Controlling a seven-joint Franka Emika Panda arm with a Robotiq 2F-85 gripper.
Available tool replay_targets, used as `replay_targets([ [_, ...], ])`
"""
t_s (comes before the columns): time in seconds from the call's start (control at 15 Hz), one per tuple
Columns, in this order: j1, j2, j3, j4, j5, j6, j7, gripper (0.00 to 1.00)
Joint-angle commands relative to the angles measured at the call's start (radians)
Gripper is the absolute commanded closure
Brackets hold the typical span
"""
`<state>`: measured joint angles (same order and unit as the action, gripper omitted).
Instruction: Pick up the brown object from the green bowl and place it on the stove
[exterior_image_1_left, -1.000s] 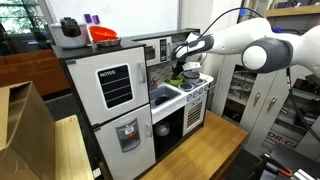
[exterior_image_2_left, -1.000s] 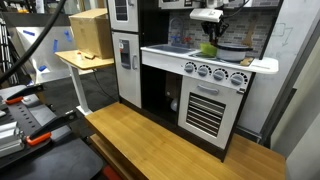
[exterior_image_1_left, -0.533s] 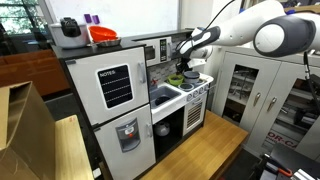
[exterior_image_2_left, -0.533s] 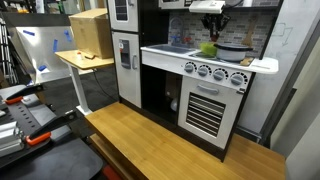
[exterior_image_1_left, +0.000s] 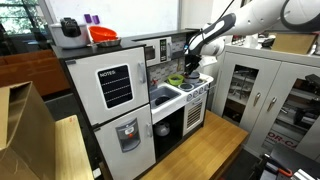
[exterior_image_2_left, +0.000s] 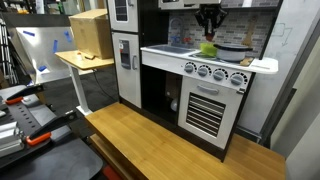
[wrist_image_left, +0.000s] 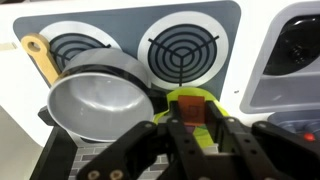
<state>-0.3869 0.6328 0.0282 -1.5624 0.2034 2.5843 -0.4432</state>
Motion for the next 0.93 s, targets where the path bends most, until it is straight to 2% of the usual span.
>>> replay_targets([
  [0.0,-0.033,-0.095,0.035,-0.136,0.018,0.009,-0.077,0.93],
  [0.4,-0.028,-0.081,0.071,-0.173,0.030,0.020,-0.148,0.93],
  [0.87,-0.012,-0.007,0.048,-0.119,0.011,0.042,-0.075,0.93],
])
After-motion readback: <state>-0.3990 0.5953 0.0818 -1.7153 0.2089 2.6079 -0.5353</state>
